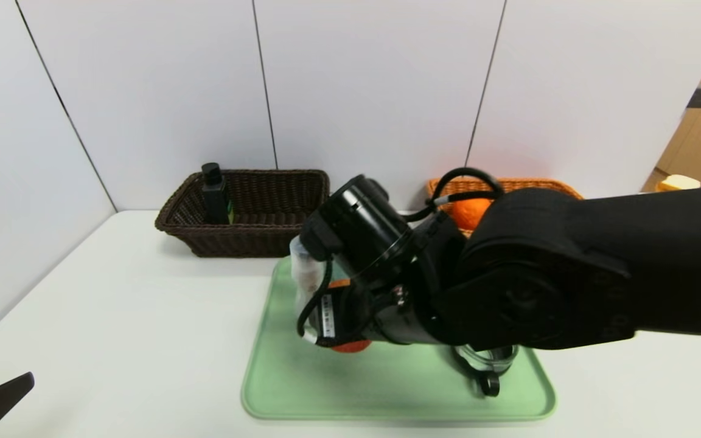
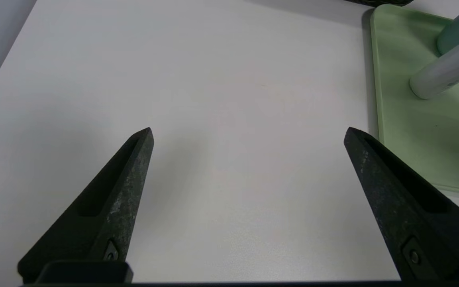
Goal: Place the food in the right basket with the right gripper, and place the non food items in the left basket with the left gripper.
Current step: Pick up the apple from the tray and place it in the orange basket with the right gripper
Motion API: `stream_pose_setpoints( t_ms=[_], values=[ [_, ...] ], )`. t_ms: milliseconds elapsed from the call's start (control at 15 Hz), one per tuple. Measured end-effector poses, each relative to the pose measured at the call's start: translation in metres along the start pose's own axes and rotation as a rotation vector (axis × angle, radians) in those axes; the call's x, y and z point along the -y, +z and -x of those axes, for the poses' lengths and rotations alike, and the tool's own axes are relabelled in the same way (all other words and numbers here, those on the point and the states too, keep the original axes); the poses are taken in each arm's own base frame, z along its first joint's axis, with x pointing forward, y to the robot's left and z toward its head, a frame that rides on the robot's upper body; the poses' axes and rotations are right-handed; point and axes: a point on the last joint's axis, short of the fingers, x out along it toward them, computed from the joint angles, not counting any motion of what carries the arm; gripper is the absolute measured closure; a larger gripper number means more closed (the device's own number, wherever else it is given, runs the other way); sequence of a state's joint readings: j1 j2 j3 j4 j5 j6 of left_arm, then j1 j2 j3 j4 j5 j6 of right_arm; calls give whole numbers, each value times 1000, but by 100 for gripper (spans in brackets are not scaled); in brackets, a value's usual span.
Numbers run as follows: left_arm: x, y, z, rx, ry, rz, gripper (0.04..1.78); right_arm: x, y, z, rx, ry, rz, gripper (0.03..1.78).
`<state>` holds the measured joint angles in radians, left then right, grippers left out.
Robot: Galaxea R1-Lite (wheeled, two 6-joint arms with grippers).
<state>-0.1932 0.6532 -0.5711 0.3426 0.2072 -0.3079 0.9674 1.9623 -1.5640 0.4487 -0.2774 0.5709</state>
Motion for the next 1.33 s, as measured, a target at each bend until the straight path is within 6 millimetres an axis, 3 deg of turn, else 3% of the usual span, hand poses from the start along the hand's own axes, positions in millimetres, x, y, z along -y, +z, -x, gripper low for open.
stream_pose_setpoints(
  t_ms=[200, 467, 667, 800, 1000, 1333],
  values=[
    [0, 0, 0, -1, 0, 0, 13, 41, 30, 41, 102, -24, -86, 60],
    [0, 0, -1, -6, 2, -3, 13, 111, 72, 86, 249, -36, -168, 60],
    [0, 0, -1, -8, 3, -4, 13, 165, 98, 103, 338, -84, -191, 60],
    [0, -1, -1, -13, 3, -3, 13, 198, 112, 101, 395, -151, -197, 60],
    [0, -1, -1, -10, 3, -3, 13, 244, 122, 77, 409, -247, -255, 60],
    [0, 0, -1, -4, 2, -1, 13, 292, 128, 29, 343, -345, -317, 60]
  ],
)
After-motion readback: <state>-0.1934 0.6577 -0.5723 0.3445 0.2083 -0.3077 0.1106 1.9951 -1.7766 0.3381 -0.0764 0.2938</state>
